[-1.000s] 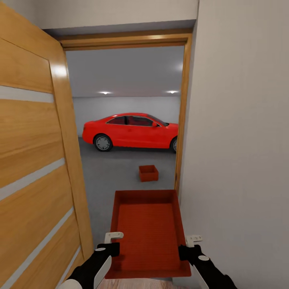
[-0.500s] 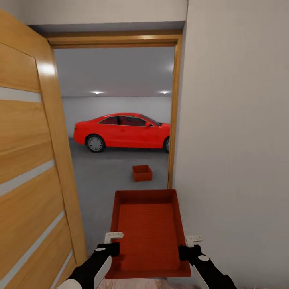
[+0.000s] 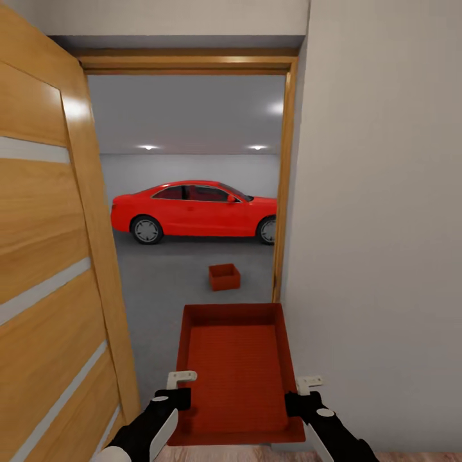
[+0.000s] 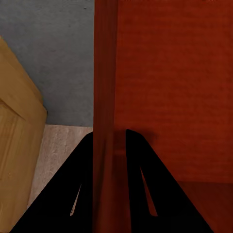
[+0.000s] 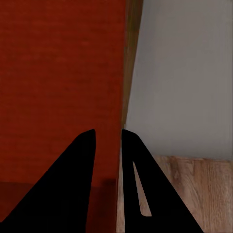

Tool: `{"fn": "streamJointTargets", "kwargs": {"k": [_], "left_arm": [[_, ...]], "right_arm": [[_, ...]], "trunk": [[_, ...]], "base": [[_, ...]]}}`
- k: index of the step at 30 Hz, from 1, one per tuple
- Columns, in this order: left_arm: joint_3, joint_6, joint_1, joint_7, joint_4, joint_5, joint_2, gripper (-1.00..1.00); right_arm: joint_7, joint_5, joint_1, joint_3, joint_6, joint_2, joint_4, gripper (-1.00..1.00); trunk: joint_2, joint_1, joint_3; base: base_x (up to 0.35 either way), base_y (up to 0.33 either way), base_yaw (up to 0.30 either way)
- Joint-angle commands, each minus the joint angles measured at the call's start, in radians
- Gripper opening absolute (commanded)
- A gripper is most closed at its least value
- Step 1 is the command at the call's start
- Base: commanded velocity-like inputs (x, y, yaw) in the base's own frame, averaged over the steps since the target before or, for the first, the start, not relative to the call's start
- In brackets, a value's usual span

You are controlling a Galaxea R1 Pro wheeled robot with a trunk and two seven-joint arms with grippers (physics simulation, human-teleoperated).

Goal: Move the two storage containers from the living room to the garage. In the garage, place one container on the floor and stack the other container on top of it (either order is fine).

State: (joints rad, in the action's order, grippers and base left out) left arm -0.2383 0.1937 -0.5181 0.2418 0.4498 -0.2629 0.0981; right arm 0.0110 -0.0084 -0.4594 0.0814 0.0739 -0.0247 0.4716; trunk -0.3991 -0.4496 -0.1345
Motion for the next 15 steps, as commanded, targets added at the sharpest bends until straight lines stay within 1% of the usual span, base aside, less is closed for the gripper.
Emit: {"fn": "streamJointTargets", "kwargs": {"k": [1, 12, 15], "left_arm": [[-0.090, 0.003, 0.001, 0.009, 0.001, -0.021, 0.060, -1.00], [-0.090, 0.003, 0.001, 0.008, 0.001, -0.021, 0.060, -1.00], [-0.090, 0.003, 0.001, 0.009, 0.001, -0.021, 0.060, -1.00]], "right_arm": [[0.001, -0.056, -0.001, -0.009, 0.006, -0.046, 0.016, -1.00], [0.001, -0.056, -0.001, -0.009, 0.006, -0.046, 0.016, -1.00], [0.001, -0.056, -0.001, -0.009, 0.006, -0.046, 0.016, -1.00]], "trunk": [[-0.001, 0.000, 0.001], [-0.001, 0.000, 0.001], [-0.001, 0.000, 0.001]], "base": [[0.000, 0.126, 0.000], [0.000, 0.017, 0.000], [0.000, 0.000, -0.062]]}}
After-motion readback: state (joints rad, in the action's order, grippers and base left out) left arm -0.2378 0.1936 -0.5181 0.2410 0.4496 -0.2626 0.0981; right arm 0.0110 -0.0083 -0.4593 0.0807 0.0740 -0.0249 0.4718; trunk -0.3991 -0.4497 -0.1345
